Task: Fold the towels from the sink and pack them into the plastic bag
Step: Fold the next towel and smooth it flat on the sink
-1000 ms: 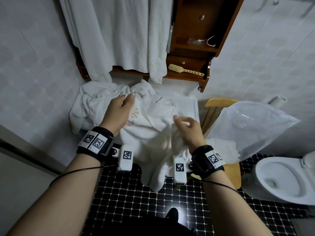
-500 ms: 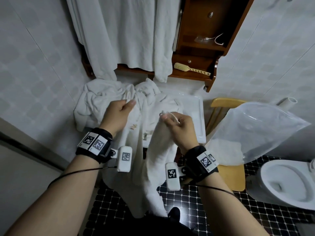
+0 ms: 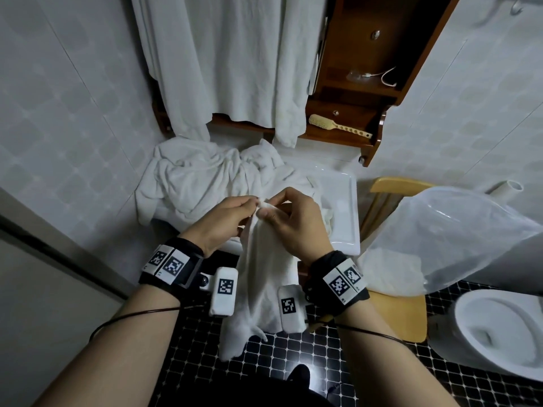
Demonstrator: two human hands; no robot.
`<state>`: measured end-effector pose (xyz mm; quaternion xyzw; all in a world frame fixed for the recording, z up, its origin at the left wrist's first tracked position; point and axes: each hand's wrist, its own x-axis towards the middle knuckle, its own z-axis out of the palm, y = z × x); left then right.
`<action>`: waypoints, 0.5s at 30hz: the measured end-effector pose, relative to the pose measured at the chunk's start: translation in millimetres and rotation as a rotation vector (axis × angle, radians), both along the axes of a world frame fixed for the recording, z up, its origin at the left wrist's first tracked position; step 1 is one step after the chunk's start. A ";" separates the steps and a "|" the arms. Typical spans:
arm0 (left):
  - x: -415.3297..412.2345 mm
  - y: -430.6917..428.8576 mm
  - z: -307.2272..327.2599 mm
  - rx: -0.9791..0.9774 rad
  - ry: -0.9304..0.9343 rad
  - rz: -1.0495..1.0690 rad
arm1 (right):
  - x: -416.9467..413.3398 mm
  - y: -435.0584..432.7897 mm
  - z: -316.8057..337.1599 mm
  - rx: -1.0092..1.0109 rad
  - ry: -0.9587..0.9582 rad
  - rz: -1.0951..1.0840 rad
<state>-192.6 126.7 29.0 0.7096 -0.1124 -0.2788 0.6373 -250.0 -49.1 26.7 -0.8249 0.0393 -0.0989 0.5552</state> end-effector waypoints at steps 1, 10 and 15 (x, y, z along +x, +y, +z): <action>-0.7 -0.9 -0.5 -0.017 0.010 0.002 | -0.3 1.3 -0.3 -0.004 -0.014 -0.025; -11.1 -9.8 3.4 -0.024 -0.238 -0.143 | -3.7 -5.3 1.1 -0.075 -0.044 -0.173; -6.2 -11.7 10.8 -0.011 -0.247 -0.175 | -8.0 -16.8 0.4 -0.104 -0.025 -0.193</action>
